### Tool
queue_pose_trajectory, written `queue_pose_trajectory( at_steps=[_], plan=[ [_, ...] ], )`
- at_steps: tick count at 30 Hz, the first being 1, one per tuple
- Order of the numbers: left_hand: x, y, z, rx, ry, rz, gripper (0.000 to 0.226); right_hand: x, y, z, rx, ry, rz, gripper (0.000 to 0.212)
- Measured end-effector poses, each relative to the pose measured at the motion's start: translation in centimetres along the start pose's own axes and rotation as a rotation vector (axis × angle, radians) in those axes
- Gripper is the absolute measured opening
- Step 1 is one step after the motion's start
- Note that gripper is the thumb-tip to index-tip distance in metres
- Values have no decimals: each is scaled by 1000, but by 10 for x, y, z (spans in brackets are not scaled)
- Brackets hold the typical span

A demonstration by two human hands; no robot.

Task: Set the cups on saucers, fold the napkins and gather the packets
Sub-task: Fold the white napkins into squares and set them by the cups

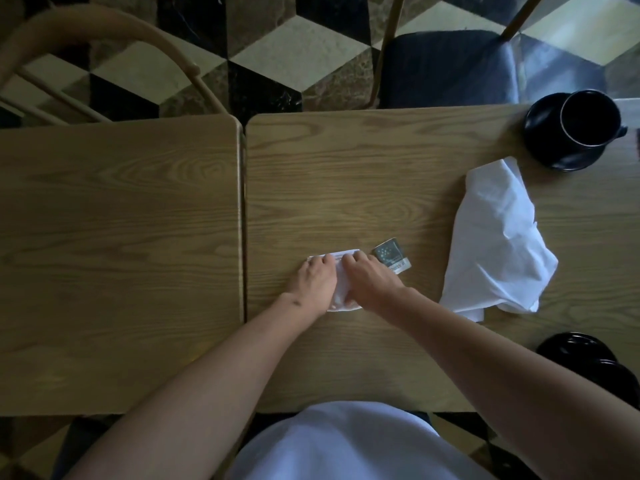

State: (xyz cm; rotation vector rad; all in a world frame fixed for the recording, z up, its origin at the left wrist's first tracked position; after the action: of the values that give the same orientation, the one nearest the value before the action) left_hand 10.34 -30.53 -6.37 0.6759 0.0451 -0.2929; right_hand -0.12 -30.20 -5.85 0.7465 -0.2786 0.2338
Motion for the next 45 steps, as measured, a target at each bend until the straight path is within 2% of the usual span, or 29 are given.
queue_pose_trajectory(
  at_steps=[5, 8, 10, 12, 13, 15, 16, 18, 21, 23, 26, 29, 32, 34, 37, 40, 43, 45],
  plan=[
    [-3, -12, -4, -17, -47, 69, 38, 3, -13, -1, 23, 47, -17, 67],
    [-6, -14, 0, -12, -62, 79, 43, 5, -13, 1, 3, 18, -17, 64],
    [-1, -9, 0, -7, 29, 77, 51, 4, -6, 0, -26, -63, -58, 64],
    [12, 7, -2, -92, 291, 136, 45, -5, 10, -3, -139, -180, -169, 67],
    [23, 17, -5, -201, 458, 210, 37, -11, 21, -8, -228, -273, -261, 66],
    [43, 41, -13, -374, 804, 469, 32, -20, 41, -20, -354, -559, -474, 61],
    [47, 49, -21, -367, 978, 594, 38, -21, 48, -28, -357, -709, -563, 57],
    [41, 52, -35, -201, 1202, 716, 50, -15, 56, -42, -249, -929, -654, 47],
    [23, 51, -42, -11, 1300, 635, 37, -6, 73, -56, -92, -1072, -675, 40],
    [5, 64, -41, 60, 1290, 550, 30, -10, 97, -63, -71, -1189, -629, 37],
    [-37, 90, -48, 184, 1338, 346, 36, -30, 154, -75, -168, -1439, -558, 26],
    [-95, 119, -61, 411, 1387, 110, 46, -61, 216, -90, -256, -1692, -526, 30],
    [-139, 136, -73, 584, 1325, -17, 40, -94, 265, -97, -296, -1641, -526, 34],
    [-159, 133, -81, 576, 1168, 29, 30, -117, 288, -98, -336, -1545, -591, 34],
    [-175, 115, -80, 293, 867, 221, 22, -148, 305, -90, -383, -1333, -666, 31],
    [-202, 97, -62, 53, 829, 295, 17, -171, 307, -79, -385, -1146, -677, 22],
    [-234, 80, -60, -16, 888, 395, 39, -193, 306, -73, -374, -969, -650, 19],
    [-246, 71, -66, -12, 962, 479, 42, -202, 305, -71, -376, -932, -614, 15]
  ],
)
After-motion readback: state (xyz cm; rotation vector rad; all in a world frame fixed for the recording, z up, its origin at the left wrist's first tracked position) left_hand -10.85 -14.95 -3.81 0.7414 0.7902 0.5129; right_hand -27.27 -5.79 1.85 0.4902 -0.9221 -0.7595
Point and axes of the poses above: each hand's wrist, its own y-axis away from the middle knuckle, its own z-axis out of the back of the hand, x = y × z, the point moved 5 cm from there along -y, towards the middle knuckle, and after that the axes turned 1 degree about -y, right-handed, at the moved point
